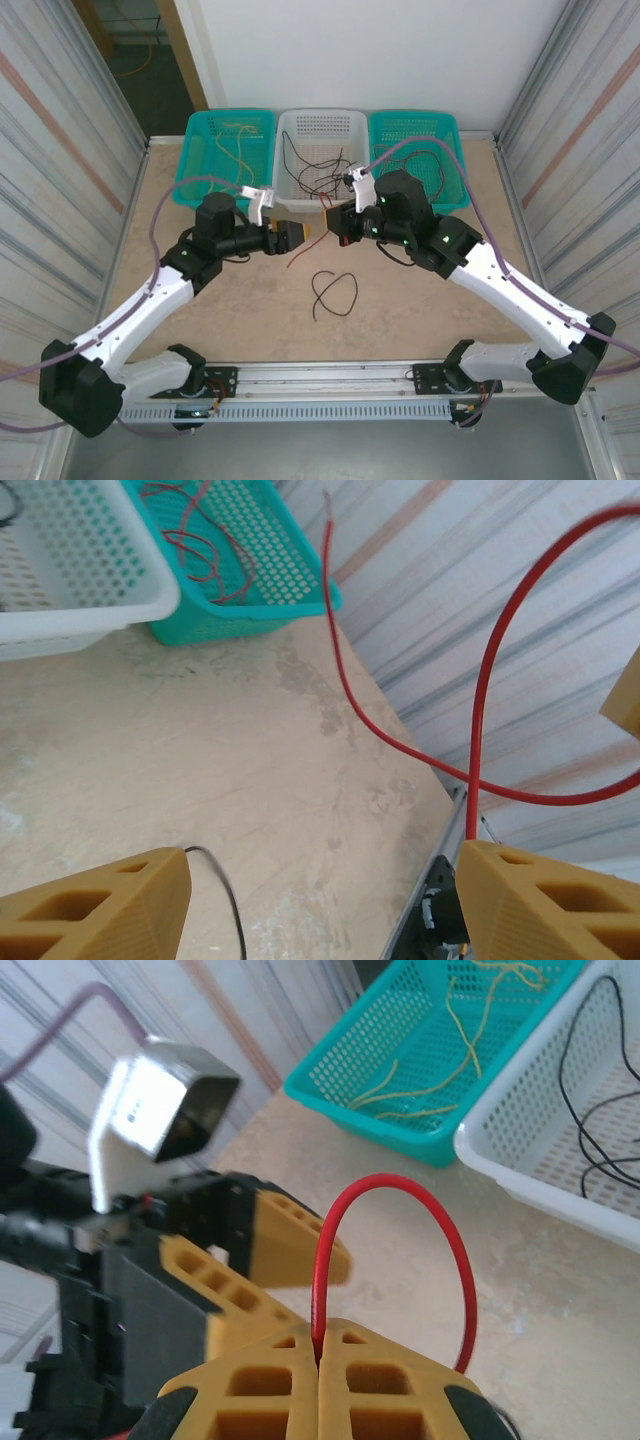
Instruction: Untangle the cables
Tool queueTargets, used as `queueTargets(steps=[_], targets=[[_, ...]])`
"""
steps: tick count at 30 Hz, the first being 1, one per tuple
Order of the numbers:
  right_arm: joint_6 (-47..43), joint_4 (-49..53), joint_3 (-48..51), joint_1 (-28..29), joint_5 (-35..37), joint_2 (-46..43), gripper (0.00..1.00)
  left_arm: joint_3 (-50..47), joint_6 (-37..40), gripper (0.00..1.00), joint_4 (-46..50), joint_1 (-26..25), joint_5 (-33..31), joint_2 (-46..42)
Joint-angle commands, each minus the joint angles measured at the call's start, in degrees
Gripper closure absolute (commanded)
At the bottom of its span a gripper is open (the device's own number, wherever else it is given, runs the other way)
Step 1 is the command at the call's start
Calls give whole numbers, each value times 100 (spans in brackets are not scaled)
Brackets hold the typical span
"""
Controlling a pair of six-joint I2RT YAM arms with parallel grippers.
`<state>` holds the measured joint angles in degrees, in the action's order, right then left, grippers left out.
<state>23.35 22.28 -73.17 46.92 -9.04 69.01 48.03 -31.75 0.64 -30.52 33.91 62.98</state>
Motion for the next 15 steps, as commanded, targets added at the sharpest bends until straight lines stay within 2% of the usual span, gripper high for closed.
queueTargets(steps=[1, 10, 14, 15], targets=[[105, -534, -288, 37, -511, 22, 100, 71, -16, 29, -698, -180, 320, 59], [272, -790, -422, 28, -931, 51, 100, -21, -117, 41, -1009, -189, 615, -31], [455, -987, -353, 27, -1064, 29, 100, -114, -135, 60, -1036, -191, 674, -100], [541, -1078, -323, 7, -1128, 24, 100, -146, -116, 68, -1019, -191, 649, -119]])
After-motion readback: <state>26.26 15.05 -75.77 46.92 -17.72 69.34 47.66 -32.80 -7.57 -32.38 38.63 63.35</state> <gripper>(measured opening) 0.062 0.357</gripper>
